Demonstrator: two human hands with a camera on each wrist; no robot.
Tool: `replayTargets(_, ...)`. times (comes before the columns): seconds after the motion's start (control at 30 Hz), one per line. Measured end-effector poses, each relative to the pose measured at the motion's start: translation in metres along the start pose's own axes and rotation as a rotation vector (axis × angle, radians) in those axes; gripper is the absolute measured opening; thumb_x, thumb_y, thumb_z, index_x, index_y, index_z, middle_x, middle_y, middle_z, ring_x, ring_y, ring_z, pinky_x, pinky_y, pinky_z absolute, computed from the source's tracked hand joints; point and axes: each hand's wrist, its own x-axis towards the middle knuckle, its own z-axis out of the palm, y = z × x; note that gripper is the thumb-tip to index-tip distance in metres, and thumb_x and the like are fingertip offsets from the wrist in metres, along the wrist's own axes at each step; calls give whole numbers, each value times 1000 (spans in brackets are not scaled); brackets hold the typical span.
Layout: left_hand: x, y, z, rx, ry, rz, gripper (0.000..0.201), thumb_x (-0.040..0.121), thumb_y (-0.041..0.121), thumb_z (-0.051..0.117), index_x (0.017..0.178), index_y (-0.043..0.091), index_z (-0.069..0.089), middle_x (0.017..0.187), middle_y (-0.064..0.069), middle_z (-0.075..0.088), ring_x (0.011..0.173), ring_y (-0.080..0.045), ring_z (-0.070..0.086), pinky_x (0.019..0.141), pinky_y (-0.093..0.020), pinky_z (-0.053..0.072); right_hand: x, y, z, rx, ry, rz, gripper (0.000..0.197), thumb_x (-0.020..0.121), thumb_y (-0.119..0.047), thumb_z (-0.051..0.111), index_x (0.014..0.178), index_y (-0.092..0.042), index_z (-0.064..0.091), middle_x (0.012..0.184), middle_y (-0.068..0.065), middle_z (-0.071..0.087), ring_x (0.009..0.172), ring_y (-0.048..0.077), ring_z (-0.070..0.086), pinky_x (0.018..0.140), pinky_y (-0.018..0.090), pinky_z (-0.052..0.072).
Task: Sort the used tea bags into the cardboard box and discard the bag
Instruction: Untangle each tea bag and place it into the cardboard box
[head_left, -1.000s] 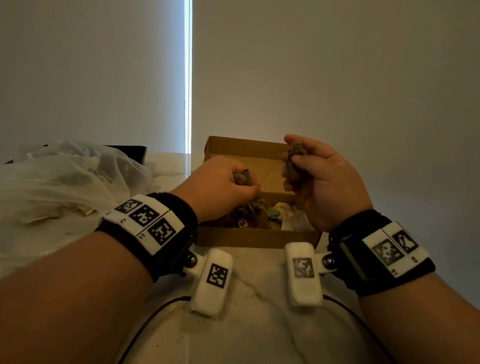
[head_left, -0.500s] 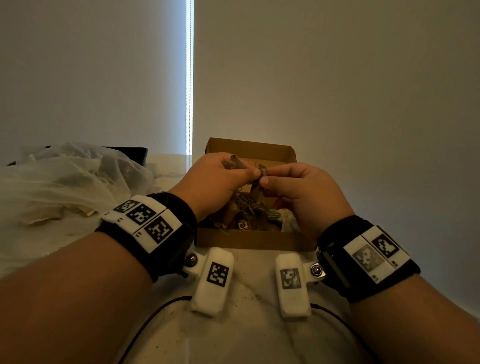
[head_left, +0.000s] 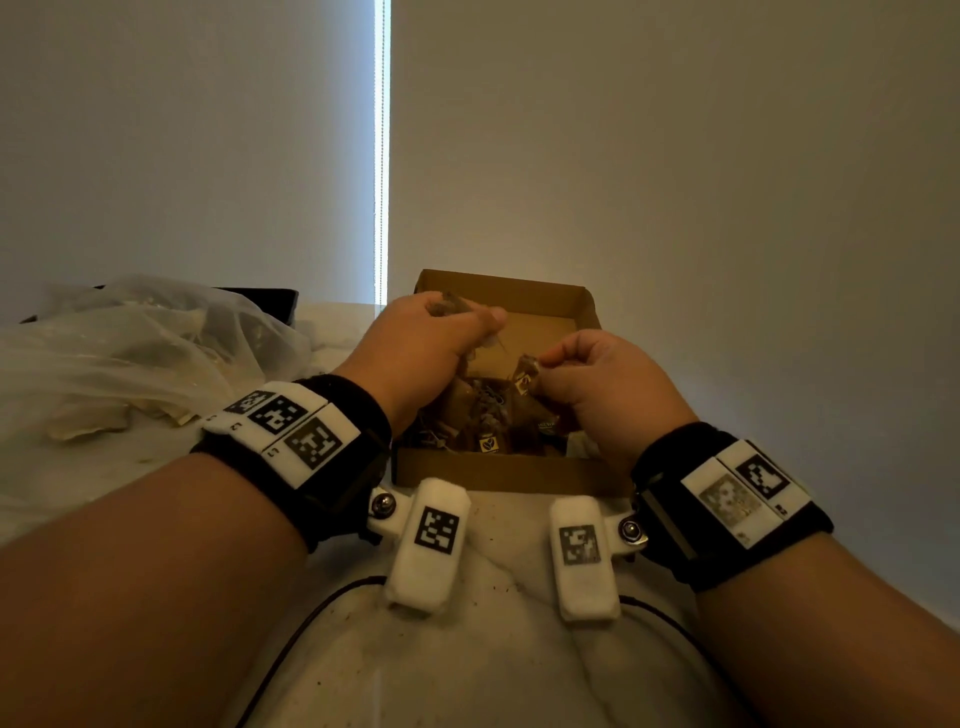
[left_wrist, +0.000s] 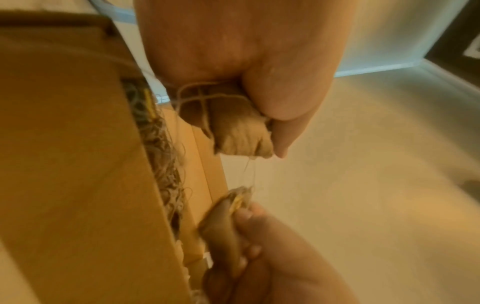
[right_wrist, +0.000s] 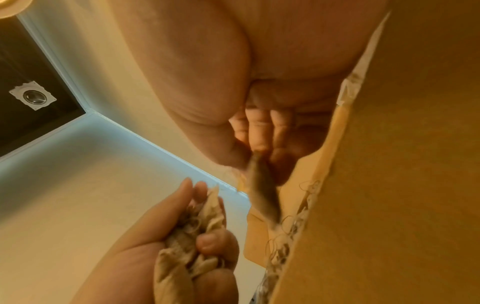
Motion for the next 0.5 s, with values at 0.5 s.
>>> replayTargets(0.5, 7, -12, -13, -511, 60, -202, 22, 93, 38, 66, 92, 17, 69, 81, 2, 67, 57, -6, 52, 43, -17, 43, 7, -5, 15, -765, -165, 102, 24, 100, -15, 49, 121, -11, 61, 117, 9, 64, 104, 22, 61, 90, 33, 54)
